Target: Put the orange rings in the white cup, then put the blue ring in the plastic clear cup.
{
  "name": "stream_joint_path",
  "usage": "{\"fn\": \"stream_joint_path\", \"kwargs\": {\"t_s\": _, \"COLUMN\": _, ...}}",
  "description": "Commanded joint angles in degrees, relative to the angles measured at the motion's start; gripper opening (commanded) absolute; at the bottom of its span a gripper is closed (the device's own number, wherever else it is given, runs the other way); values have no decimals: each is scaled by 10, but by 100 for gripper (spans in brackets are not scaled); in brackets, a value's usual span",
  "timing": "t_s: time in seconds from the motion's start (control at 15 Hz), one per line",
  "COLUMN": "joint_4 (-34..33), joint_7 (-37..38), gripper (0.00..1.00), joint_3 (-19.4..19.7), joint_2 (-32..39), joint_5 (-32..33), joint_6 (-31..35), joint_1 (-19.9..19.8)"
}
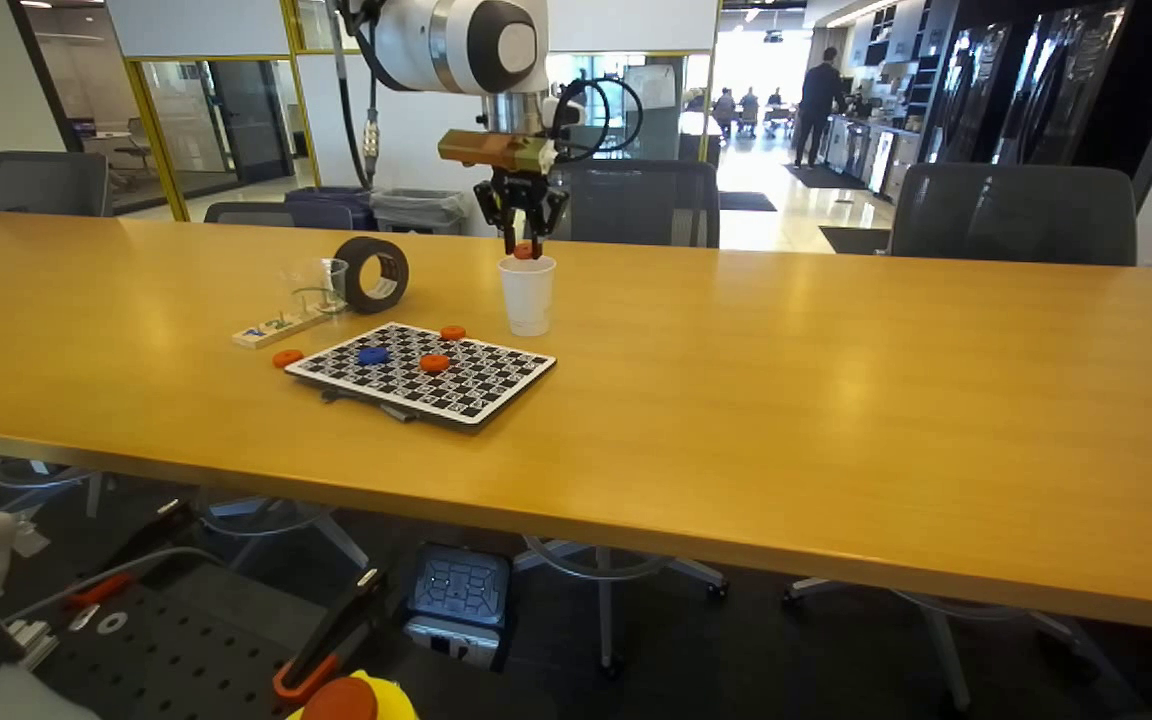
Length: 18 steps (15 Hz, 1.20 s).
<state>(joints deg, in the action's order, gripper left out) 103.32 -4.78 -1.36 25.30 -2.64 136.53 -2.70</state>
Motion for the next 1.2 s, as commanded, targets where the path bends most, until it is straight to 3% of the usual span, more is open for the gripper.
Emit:
{"fn": "stream_joint_path", "kwargs": {"t_s": 0.0, "joint_4": -24, "joint_7": -14, "gripper": 68, "joint_3": -5, "joint_2": 4, "joint_5": -19, "joint_6": -35, "joint_1": -9}}
{"fn": "stream_joint_path", "kwargs": {"t_s": 0.13, "joint_4": -27, "joint_7": -13, "gripper": 74, "joint_3": -4, "joint_2": 4, "joint_5": -16, "joint_6": -48, "joint_1": -7}}
{"fn": "stream_joint_path", "kwargs": {"t_s": 0.33, "joint_4": -25, "joint_7": -7, "gripper": 98, "joint_3": -2, "joint_2": 0, "joint_5": -12, "joint_6": -58, "joint_1": -4}}
{"fn": "stream_joint_path", "kwargs": {"t_s": 0.4, "joint_4": -21, "joint_7": -7, "gripper": 100, "joint_3": -3, "joint_2": -3, "joint_5": -12, "joint_6": -58, "joint_1": -3}}
{"fn": "stream_joint_path", "kwargs": {"t_s": 1.13, "joint_4": 120, "joint_7": 46, "gripper": 100, "joint_3": -21, "joint_2": -74, "joint_5": 9, "joint_6": -34, "joint_1": 59}}
